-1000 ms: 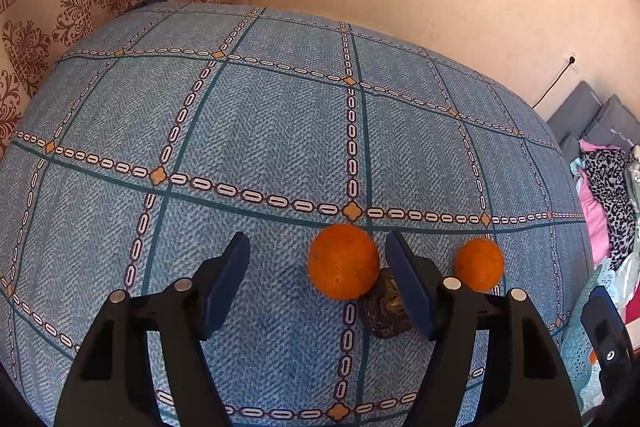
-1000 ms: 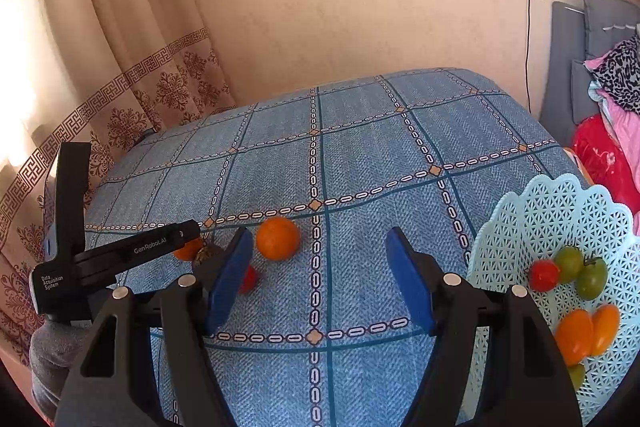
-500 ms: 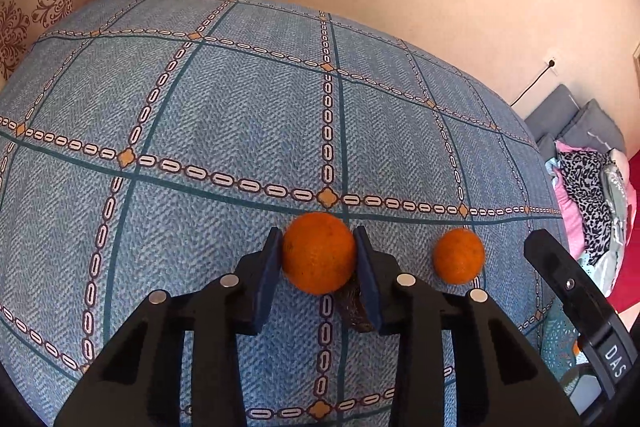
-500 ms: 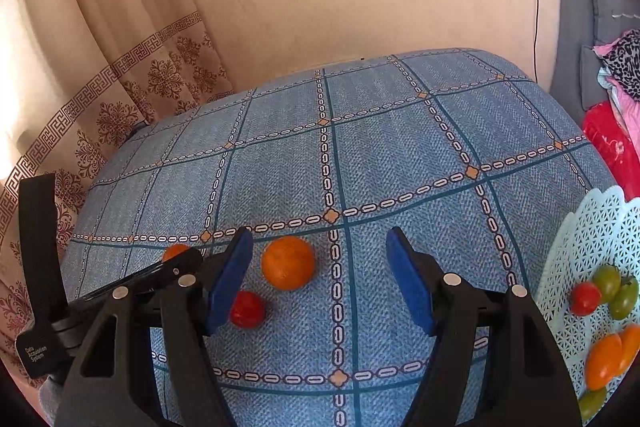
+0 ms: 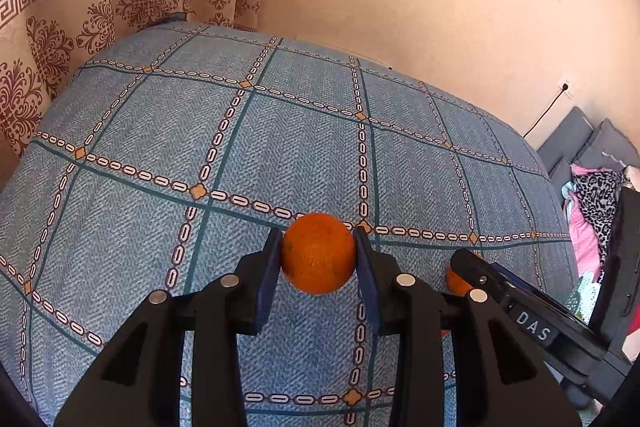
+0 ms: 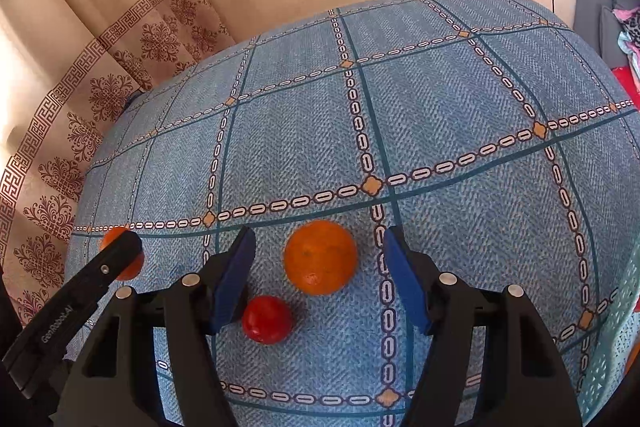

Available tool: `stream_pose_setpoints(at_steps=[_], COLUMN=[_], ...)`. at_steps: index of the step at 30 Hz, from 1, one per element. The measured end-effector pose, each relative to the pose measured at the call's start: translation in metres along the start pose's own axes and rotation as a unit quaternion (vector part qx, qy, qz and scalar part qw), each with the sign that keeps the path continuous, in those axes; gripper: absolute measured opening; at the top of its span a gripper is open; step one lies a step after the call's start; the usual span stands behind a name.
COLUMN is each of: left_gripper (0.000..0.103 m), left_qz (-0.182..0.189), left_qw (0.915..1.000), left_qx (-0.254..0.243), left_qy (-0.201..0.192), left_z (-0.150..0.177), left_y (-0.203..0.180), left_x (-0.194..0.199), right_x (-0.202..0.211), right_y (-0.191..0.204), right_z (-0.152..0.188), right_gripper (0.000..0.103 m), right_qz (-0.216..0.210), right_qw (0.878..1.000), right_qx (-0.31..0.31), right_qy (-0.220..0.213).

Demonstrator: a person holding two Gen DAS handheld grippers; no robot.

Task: Organize fruits
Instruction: 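Grasp an orange with the left tool while the right tool grasps another orange, then carry both oranges into the basket and open both tools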

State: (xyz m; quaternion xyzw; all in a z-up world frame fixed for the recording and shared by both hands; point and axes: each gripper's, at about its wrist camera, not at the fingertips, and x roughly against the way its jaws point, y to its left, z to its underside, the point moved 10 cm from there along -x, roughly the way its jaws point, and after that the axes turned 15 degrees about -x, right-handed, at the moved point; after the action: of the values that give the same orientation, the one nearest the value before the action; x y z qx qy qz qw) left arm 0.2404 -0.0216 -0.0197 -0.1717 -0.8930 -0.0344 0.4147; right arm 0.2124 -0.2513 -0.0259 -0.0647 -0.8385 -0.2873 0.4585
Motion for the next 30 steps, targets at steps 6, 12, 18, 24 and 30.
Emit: stream_pose_setpoints(at_steps=[6,12,18,24,30], left_gripper=[0.036,0.036,0.036,0.036,0.036], left_qz=[0.005,0.012,0.02,0.034,0.066], left_qw=[0.9999,0.9998,0.9996,0.9988,0.9958], left_qx=[0.011,0.012,0.006,-0.009,-0.033], left_qy=[-0.004,-0.008,-0.019,-0.034,-0.053], left_z=[-0.002,-0.004,-0.007,-0.013,-0.017], left_y=[0.002,0.002,-0.004,-0.022,-0.053], left_x=[0.004,0.006,0.016,0.032,0.054], right_x=[-0.01,-0.008,0.018,0.056,0.094], right_y=[0.002,0.0,0.003,-0.002,-0.02], right_z=[0.006,0.005,0.0,-0.005,-0.012], right_gripper=[0.047,0.038,0.038,0.038,0.038], right_qz=[0.02,0.031,0.023,0.017,0.013], right_qw=[1.0,0.999,0.999,0.998,0.997], right_qx=[0.01,0.016,0.02,0.018,0.001], right_qy=[0.006,0.001,-0.022,-0.053,-0.08])
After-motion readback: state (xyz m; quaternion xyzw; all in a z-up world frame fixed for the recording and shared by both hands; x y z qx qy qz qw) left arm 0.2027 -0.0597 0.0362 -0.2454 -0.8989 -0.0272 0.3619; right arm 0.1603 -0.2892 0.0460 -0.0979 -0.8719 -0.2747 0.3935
